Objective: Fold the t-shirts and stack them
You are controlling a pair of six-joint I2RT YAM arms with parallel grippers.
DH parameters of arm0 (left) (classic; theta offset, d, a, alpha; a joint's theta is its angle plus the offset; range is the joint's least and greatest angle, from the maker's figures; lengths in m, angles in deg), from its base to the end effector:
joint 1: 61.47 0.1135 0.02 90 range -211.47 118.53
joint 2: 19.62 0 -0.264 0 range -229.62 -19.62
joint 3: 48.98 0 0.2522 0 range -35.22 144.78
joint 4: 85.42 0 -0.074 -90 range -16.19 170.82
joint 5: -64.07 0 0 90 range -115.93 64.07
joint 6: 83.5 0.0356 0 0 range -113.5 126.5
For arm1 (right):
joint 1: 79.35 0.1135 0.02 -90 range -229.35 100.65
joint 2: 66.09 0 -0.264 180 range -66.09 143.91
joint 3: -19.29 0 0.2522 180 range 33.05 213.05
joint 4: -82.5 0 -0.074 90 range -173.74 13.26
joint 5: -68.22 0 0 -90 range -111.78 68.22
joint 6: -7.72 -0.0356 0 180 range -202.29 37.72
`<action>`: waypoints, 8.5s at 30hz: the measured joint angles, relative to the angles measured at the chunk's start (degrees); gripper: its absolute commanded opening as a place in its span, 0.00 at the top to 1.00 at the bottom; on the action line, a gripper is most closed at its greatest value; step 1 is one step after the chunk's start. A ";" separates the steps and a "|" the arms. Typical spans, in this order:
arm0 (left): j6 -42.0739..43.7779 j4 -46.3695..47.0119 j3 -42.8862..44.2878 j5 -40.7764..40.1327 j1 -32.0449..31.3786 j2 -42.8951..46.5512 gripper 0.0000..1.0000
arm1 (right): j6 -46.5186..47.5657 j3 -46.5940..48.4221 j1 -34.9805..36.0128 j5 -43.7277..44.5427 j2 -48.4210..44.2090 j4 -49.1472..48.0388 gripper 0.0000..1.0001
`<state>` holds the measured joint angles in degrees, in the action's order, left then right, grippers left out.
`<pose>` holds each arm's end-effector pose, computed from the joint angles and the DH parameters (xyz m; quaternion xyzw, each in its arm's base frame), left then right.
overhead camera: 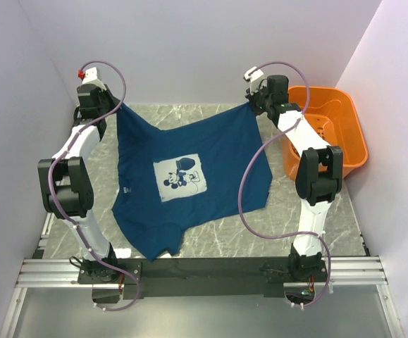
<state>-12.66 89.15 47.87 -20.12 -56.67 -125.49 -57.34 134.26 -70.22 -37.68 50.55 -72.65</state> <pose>0.4460 0.0338 0.3006 -0.1335 0.7787 -0.1162 0.6020 0.4796 0.0870 0.2938 -0.3163 0.7840 0.0449 0.5322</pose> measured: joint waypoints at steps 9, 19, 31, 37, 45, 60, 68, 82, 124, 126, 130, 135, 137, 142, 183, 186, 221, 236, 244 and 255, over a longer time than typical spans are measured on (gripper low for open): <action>1.95 -0.11 -1.57 2.47 0.00 1.18 0.99 | 0.28 0.79 0.00 0.68 2.10 1.05 1.00; 4.63 -1.60 -5.29 5.20 0.00 5.01 0.99 | 0.39 0.90 -0.15 0.13 2.45 3.48 1.00; 6.43 -1.60 -12.68 8.24 0.00 14.36 0.99 | 0.44 0.87 -0.83 -2.32 2.43 5.01 1.00; 6.45 -1.84 -14.93 9.20 0.00 15.41 0.99 | 0.44 0.85 -1.09 -3.52 2.43 5.33 1.00; 7.48 -2.71 -16.81 9.35 0.00 18.03 0.99 | 0.46 0.74 -1.25 -3.87 2.43 5.66 1.00; 8.98 -3.69 -23.54 9.51 0.00 28.33 0.99 | 0.61 0.68 -2.32 -3.15 2.43 6.14 1.00; 9.01 -5.05 -26.62 10.25 -0.02 31.56 0.99 | 0.39 0.72 -2.32 -2.25 2.43 6.71 1.00; 8.96 -7.10 -29.79 11.06 -0.31 34.49 0.99 | 0.20 0.70 -2.32 -1.51 2.43 6.99 1.00; 5.92 -10.14 -41.27 11.32 -3.04 45.92 0.99 | 1.79 -5.97 -3.17 1.70 2.43 9.99 1.00; 5.90 -10.32 -41.70 11.32 -3.06 46.07 0.99 | 1.97 -5.99 -3.17 1.75 2.43 10.54 1.00; 5.92 -10.47 -42.12 11.50 -3.13 46.29 0.99 | 2.03 -5.99 -3.17 1.77 2.43 11.41 1.00; 5.86 -11.17 -42.64 11.93 -3.15 47.12 0.99 | 2.19 -6.34 -3.17 1.95 2.43 12.13 1.00; 5.84 -11.28 -42.66 12.07 -3.19 47.25 0.99 | 2.21 -6.67 -3.17 1.99 2.43 12.17 1.00; 5.70 -11.58 -43.45 12.26 -3.34 47.95 0.99 | 2.43 -7.13 -3.17 2.38 2.43 12.66 1.00; 2.38 -16.31 -46.25 13.07 -3.89 48.81 0.91 | 5.81 -10.23 -4.79 -9.16 -4.83 20.41 0.48; 1.88 -18.95 -45.40 13.40 -3.89 47.67 0.89 | 5.29 -10.05 -4.79 -10.60 -4.83 21.62 0.48; -3.91 -25.79 -19.71 6.25 -8.09 7.15 0.47 | 1.64 -10.88 -1.40 -20.96 -5.27 28.63 0.49; -3.80 -28.85 -18.78 -0.20 -8.59 4.07 0.53 | 0.37 -13.38 -1.40 -21.07 -7.87 27.54 0.49; -2.60 -29.24 -18.45 0.28 -8.87 1.97 0.66 | 0.15 -13.55 -1.40 -21.07 -7.87 27.50 0.49; -1.70 -30.36 -17.59 0.50 -9.27 1.51 0.99 | 0.15 -14.69 -1.44 -21.05 -8.61 27.43 0.49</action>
<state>-14.36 58.79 30.27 -19.62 -65.94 -123.98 -57.18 119.57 -71.67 -58.73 41.94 -45.22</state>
